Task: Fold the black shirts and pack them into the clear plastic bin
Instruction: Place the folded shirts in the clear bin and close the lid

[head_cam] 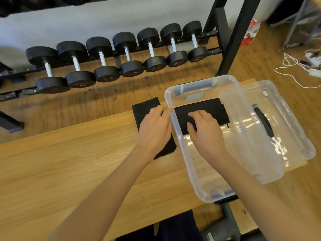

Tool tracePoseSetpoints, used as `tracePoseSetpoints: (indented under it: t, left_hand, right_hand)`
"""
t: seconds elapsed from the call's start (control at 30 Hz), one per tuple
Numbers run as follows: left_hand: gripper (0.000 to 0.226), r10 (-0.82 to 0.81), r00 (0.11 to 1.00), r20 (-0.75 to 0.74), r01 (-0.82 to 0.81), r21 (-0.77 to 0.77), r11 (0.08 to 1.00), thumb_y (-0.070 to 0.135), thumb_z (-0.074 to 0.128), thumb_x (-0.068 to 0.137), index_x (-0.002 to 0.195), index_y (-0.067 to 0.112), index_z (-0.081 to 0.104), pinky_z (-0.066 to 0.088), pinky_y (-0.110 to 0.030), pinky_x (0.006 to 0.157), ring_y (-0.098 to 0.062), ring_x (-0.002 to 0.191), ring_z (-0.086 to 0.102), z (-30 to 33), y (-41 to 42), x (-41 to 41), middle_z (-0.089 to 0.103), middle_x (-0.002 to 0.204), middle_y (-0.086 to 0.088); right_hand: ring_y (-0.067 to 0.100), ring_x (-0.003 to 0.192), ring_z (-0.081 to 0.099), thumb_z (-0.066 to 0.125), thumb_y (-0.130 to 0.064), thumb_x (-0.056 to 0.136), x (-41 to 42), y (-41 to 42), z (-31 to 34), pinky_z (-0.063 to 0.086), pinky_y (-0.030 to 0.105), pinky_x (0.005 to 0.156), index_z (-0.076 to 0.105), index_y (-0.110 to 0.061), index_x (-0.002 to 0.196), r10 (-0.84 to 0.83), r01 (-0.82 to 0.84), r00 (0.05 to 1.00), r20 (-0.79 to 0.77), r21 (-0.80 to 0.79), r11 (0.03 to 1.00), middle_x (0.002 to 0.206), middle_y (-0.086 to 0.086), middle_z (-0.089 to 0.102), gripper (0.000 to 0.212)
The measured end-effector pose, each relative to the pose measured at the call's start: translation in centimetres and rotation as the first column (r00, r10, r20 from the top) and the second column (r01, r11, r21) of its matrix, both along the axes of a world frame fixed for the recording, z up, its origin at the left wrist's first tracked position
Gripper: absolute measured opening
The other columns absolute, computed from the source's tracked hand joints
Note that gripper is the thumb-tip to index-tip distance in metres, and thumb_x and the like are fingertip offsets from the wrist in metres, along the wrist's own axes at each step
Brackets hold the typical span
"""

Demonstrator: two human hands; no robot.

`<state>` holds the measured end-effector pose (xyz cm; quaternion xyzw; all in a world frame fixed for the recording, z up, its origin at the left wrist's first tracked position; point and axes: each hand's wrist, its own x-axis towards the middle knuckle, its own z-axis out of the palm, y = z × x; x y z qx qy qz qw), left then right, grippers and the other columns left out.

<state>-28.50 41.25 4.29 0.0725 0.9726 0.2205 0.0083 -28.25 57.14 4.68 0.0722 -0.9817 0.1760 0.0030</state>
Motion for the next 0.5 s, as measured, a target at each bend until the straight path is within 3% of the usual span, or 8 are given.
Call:
tracePoseSetpoints:
  t: [0.23,0.37,0.5]
  left_hand:
    - [0.046,-0.015,0.996,0.083,0.018,-0.040,0.999,0.019,0.051,0.098,0.143,0.016,0.043,0.044,-0.031,0.100,-0.017,0.135,0.040,-1.2,-6.4,1.0,0.041,0.148,-0.001]
    - [0.047,-0.040,0.992,0.122,0.043,-0.017,0.999,0.017,0.050,0.099,0.144,0.015,0.042,0.037,-0.032,0.108,-0.018,0.140,0.035,-2.3,-8.1,0.9,0.038,0.152,-0.003]
    - [0.051,-0.091,0.982,0.169,0.093,-0.006,0.996,0.018,0.048,0.100,0.149,0.016,0.035,0.027,-0.032,0.117,-0.017,0.147,0.022,-3.8,-8.9,0.1,0.024,0.160,-0.002]
  right_hand:
    - [0.023,0.106,0.057,0.064,-0.011,0.089,4.0,-7.1,0.6,0.051,0.036,0.088,0.065,-0.006,0.117,0.014,-0.018,0.997,-0.080,-0.057,0.998,0.117,0.009,0.061,0.028]
    - [0.023,0.121,0.053,0.058,-0.011,0.094,5.9,-9.9,-1.3,0.049,0.036,0.099,0.058,-0.005,0.129,-0.004,0.006,1.000,0.014,-0.118,0.993,0.130,0.010,0.058,0.035]
    - [0.022,0.138,0.036,0.045,-0.018,0.102,6.4,-11.2,-3.2,0.038,0.037,0.111,0.041,-0.008,0.144,-0.064,0.084,0.978,0.200,-0.094,0.992,0.151,0.008,0.039,0.044]
